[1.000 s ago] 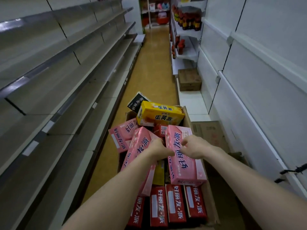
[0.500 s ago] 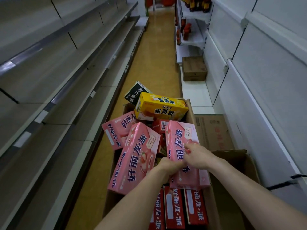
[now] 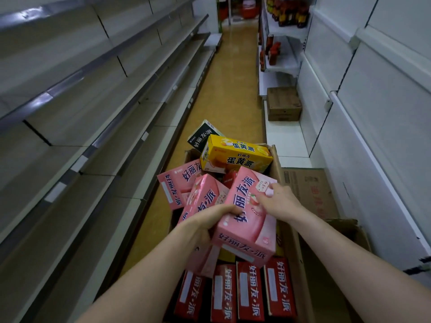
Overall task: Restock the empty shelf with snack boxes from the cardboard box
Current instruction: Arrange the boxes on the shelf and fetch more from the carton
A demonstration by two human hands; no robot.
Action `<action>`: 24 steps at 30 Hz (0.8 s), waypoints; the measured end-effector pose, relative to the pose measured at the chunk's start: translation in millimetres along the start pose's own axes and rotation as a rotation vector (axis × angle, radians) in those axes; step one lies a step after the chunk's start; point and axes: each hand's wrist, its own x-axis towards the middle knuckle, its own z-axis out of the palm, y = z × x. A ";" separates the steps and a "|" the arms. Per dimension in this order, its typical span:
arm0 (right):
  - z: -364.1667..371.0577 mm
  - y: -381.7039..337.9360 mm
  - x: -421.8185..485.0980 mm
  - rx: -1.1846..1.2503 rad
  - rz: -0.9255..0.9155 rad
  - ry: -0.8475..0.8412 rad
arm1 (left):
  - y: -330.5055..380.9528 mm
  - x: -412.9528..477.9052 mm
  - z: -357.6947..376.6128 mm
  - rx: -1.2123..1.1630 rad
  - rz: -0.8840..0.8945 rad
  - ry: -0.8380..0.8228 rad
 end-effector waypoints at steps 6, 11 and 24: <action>-6.8 -19.6 4.7 0.509 0.045 0.051 | 6.4 -46.9 -37.8 -0.057 0.076 -0.104; -14.0 -55.8 -4.1 0.639 0.062 -0.063 | 12.6 -83.7 -72.2 -0.021 0.135 -0.152; -0.2 -188.3 -64.3 0.843 -0.072 -0.226 | 2.4 -215.8 -176.2 -0.241 0.490 0.187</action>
